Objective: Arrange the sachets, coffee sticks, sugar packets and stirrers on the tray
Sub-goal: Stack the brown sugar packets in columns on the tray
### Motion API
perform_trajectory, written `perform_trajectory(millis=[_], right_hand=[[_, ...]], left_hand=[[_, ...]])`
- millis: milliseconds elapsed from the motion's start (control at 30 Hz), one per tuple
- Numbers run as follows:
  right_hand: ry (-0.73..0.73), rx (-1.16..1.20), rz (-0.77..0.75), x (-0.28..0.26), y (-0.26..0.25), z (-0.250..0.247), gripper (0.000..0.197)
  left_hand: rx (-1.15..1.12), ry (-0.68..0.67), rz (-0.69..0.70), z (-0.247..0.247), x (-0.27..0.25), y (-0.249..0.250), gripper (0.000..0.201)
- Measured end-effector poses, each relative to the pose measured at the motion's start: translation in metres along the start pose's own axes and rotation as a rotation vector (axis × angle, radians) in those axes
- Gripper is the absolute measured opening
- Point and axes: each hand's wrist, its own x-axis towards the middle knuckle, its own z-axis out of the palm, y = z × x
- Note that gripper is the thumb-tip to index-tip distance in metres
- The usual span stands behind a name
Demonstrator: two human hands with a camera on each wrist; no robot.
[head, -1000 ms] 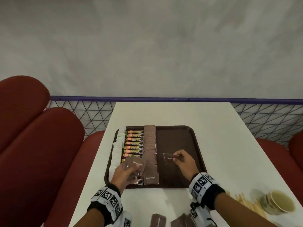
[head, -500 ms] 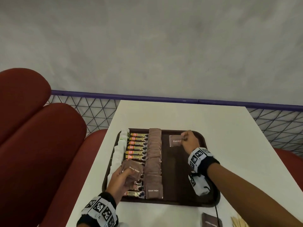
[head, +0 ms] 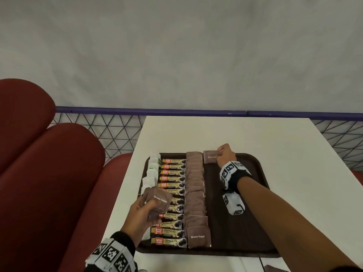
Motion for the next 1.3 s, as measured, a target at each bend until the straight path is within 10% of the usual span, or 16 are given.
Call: perform_trajectory(millis=[800, 1300], right_hand=[[0.004, 0.013, -0.176, -0.030, 0.003, -0.011, 0.032], [-0.700, 0.164, -0.197, -0.122, 0.009, -0.011, 0.034]], left_hand=[[-0.006, 0.042, -0.015, 0.009, 0.000, -0.010, 0.019], [-0.077, 0.045, 0.037, 0.059, 0.000, -0.021, 0.030]])
